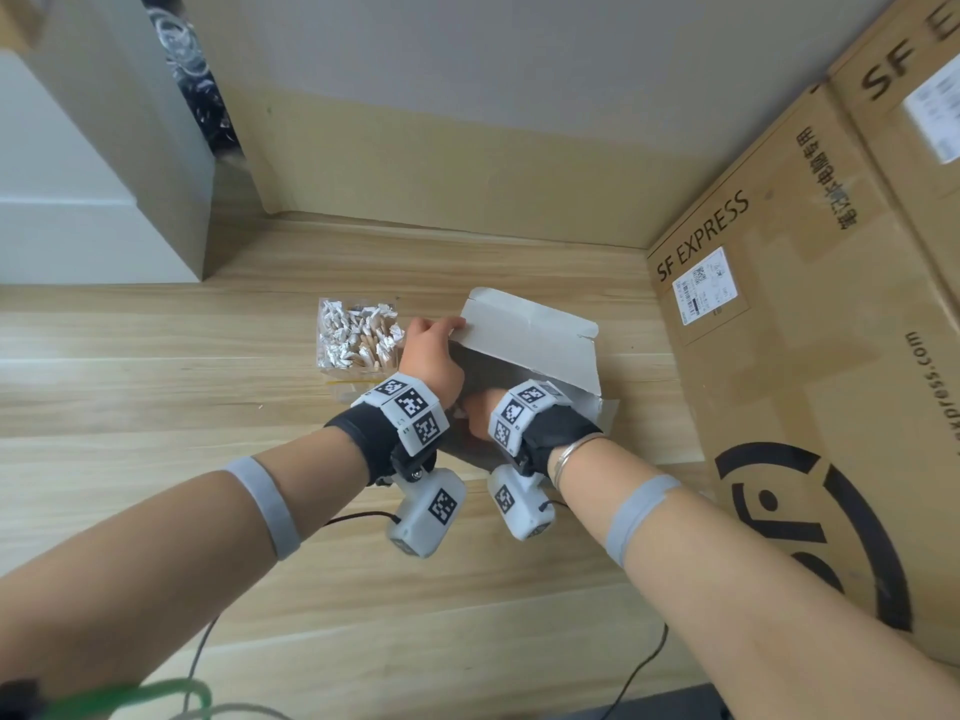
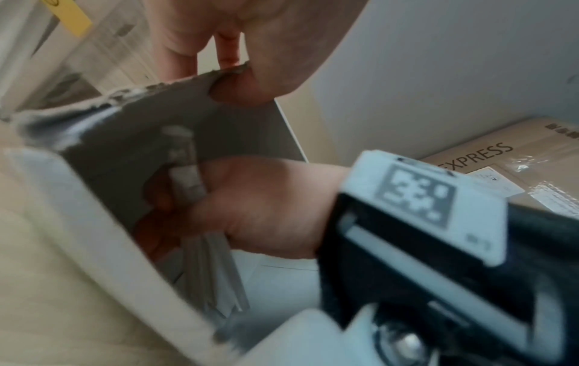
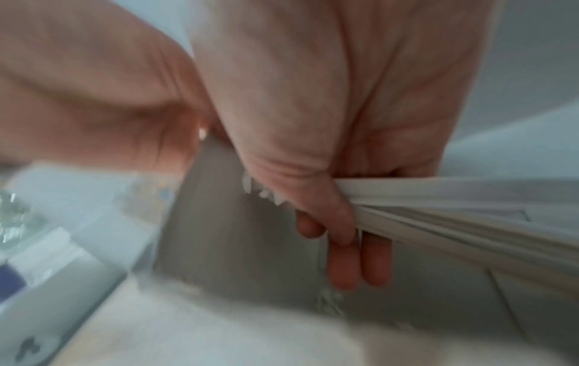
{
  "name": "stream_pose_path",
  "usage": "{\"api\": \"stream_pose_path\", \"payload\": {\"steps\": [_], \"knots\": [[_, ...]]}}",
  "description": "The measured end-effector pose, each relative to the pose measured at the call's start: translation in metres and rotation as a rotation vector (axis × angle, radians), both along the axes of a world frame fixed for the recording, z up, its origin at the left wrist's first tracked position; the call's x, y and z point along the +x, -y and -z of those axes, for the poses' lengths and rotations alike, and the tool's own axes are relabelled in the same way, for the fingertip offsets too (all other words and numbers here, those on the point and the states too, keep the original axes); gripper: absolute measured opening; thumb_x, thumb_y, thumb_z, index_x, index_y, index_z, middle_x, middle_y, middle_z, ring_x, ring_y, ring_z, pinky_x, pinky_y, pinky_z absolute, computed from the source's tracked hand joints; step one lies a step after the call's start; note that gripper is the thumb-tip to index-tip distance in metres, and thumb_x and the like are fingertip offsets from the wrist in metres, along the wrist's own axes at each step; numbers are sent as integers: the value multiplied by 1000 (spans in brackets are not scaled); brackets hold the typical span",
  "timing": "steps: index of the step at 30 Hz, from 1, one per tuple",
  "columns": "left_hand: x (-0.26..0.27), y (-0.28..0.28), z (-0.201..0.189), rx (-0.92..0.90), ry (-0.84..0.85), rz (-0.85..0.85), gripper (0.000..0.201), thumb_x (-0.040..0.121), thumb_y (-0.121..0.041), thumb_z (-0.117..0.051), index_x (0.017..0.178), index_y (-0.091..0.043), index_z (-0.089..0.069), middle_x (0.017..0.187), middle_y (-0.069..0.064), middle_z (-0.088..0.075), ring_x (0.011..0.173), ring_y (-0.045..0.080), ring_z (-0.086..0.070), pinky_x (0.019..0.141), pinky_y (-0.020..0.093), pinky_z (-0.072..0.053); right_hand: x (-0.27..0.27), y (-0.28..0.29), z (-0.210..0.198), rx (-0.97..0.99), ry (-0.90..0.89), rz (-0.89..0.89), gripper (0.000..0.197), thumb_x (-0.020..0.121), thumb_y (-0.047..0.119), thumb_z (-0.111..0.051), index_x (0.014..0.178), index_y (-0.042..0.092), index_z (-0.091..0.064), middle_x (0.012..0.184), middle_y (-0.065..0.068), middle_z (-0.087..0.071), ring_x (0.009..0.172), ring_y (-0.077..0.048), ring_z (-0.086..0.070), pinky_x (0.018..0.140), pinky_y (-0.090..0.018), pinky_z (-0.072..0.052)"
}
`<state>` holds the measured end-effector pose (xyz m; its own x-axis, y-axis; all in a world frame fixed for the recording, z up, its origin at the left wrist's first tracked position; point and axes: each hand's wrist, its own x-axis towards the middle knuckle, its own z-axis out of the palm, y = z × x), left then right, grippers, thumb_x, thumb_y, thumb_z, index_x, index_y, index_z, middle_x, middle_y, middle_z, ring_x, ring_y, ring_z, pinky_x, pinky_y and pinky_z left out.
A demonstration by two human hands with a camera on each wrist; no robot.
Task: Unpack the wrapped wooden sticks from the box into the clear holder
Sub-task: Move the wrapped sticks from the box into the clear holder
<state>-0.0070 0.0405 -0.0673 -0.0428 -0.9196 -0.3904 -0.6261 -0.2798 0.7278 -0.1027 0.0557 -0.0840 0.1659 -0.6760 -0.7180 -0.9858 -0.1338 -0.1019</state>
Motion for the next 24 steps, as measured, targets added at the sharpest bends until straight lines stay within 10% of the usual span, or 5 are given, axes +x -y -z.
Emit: {"api": "stream_pose_path", "payload": {"steps": [12,19,24], "knots": [[8,2,-7,33,117,176,56,86,5,-40,138,-15,-42,145,19,-33,133,33,-39,108,34,-34,-26,27,-25,-88,493,380,22,98,18,-43,91,11,-63,97,-11,-68,88,-18,-58,84,-27,-40],[26,9,-17,-336,121,152,47,85,5,-48,129,-12,-52,147,13,-35,133,29,-40,109,37,-34,-3,42,-37,-465,897,649,23,97,26,-41,74,27,-43,59,10,-38,53,-10,-36,62,-29,-36],[55,18,-17,-296,437,159,63,77,-42,-67,134,-30,-43,154,5,-21,147,29,1,112,58,8,23,55,-53,-549,1206,830,25,98,20,-44,74,24,-42,57,9,-35,48,-4,-35,56,-24,-34]]}}
